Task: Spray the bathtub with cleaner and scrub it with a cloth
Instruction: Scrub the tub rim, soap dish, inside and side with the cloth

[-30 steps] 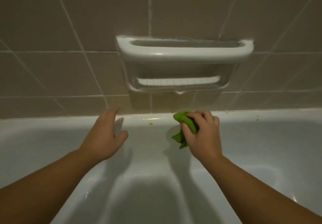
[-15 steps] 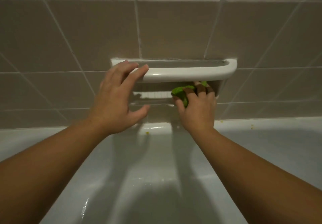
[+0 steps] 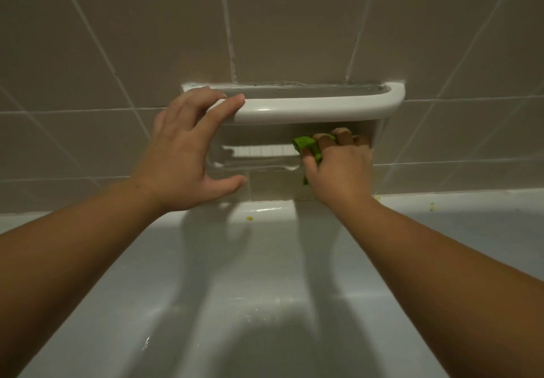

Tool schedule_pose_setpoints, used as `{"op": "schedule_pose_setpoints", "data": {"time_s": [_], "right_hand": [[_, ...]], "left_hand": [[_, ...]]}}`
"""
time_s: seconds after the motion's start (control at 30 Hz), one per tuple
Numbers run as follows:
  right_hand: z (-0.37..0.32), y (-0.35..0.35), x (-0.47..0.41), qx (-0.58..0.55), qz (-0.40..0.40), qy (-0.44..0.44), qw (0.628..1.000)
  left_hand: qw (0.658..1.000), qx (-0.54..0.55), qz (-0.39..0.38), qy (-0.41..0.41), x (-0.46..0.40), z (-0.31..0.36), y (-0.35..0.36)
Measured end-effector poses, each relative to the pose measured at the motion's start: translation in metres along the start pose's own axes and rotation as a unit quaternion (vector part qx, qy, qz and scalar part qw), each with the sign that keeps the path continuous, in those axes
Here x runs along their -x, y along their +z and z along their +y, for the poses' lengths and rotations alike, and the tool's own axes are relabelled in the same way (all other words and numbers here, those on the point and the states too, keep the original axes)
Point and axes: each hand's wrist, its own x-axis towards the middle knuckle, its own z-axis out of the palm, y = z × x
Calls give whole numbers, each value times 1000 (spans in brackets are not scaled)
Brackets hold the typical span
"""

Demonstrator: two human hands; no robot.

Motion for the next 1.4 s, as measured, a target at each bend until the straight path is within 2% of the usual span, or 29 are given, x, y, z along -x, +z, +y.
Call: {"op": "schedule_pose_setpoints", "data": {"time_s": [0.07, 0.13, 0.2, 0.27, 0.37, 0.43, 0.5, 0.57, 0.63, 0.77, 0.83, 0.93, 1.0, 1.1, 1.2, 1.3, 1.4], "right_hand": [[-34, 2, 8, -10, -16, -18, 1000], [-63, 6, 21, -44, -36, -100, 993], [-62, 2, 22, -65, -51, -159, 984], [-37, -6, 14, -57, -52, -142, 987], [7, -12, 3, -33, -42, -41, 998], [7, -8, 2, -1, -15, 10, 1000], [-21, 0, 3, 16, -8, 41, 999], [-58, 5, 4, 0, -28, 26, 999], [-80, 8, 7, -32, -44, -30, 998], [-67, -2, -4, -103, -124, -139, 977], [-64, -2, -8, -92, -130, -114, 981], [-101, 8, 4, -32, -91, -34, 995], [-122, 9, 9, -39, -85, -74, 993], [-101, -1, -3, -96, -145, -152, 973], [-81, -2, -4, -77, -132, -98, 983], [-113, 4, 12, -31, -103, -16, 994], [-124, 1, 13, -60, -114, -98, 987]], "left_hand": [[1000, 9, -1, -2, 0, 1, 1], [1000, 12, -3, 0, 1, 0, 0], [1000, 14, -5, 3, 0, -2, -1], [1000, 20, -10, 1, -1, -3, -6], [999, 32, -39, -10, -3, -6, -15], [997, 40, -67, -11, -3, -8, -19], [995, 44, -86, -8, -3, -10, -23], [994, 50, -98, -2, -2, -11, -26], [992, 46, -115, 11, -3, -14, -30], [987, 32, -154, 25, -6, -21, -39], [986, 28, -161, 28, -7, -23, -42], [987, 28, -155, 29, -7, -23, -42], [987, 31, -157, 24, -6, -23, -43], [986, 29, -163, 26, -6, -25, -45], [990, 35, -131, 43, -6, -28, -44], [994, 45, -87, 46, -10, -32, -44], [996, 50, -68, 35, -21, -34, -46]]}}
